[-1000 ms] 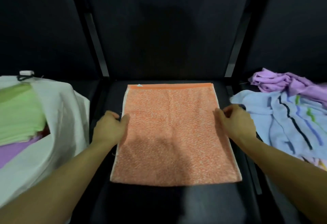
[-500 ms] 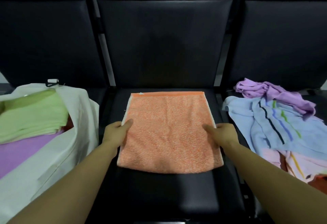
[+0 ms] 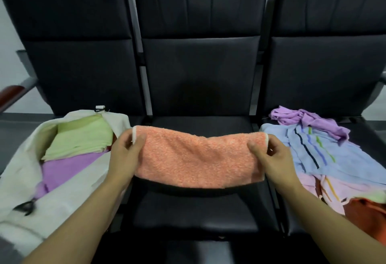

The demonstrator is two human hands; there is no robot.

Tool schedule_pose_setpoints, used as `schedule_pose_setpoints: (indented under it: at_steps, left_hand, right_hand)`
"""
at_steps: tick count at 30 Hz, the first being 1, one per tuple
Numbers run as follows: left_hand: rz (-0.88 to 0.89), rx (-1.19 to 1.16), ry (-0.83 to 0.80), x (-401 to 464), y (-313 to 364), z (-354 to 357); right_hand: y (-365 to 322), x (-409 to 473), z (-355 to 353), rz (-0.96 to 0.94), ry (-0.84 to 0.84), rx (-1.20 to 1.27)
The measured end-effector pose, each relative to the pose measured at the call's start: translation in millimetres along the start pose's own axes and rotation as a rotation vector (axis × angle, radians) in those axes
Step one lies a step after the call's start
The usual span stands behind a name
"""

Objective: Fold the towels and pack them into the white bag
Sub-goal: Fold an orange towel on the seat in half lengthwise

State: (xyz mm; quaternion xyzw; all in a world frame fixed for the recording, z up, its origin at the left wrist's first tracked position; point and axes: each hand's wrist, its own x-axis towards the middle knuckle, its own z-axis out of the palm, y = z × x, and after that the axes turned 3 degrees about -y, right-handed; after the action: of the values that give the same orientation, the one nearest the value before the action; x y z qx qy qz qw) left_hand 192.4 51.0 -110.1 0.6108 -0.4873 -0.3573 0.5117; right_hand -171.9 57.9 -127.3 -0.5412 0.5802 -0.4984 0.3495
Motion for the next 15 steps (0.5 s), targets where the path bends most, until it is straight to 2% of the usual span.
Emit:
schedule_pose_setpoints:
  at_steps: [3,5,8,10,12,15]
  left_hand:
    - [-0.063,0.121,-0.005,15.5,-9.5,3.8]
    - [-0.199,0.118,-0.076,24.9,-26.7,9.7]
    - [-0.342,0.262,-0.078,20.6,-55.2,15.0]
    - [-0.293,0.350,-0.047,10.3,-63.9,17.0]
    - [-0.186,0.416,-0.139,-2.4,-66.6,23.8]
    - [-0.180,0.508,-0.528,-25.6,-72.4,44.3]
  right_hand:
    - [18.4,-3.5,5.4,0.122,0.002,0.021]
    - [46.4,-3.4,6.2,0.227,-0.017,-0.007]
    - [88.7,-8.7,0.1,0.393,-0.037,-0.220]
    - [102.1,-15.5,-4.7,0.455,0.017,-0.389]
    - [103.7,-20.1,-1.8,0.309,-0.010,-0.524]
    - [99.2,-21.9,17.7,0.047,-0.253,-0.641]
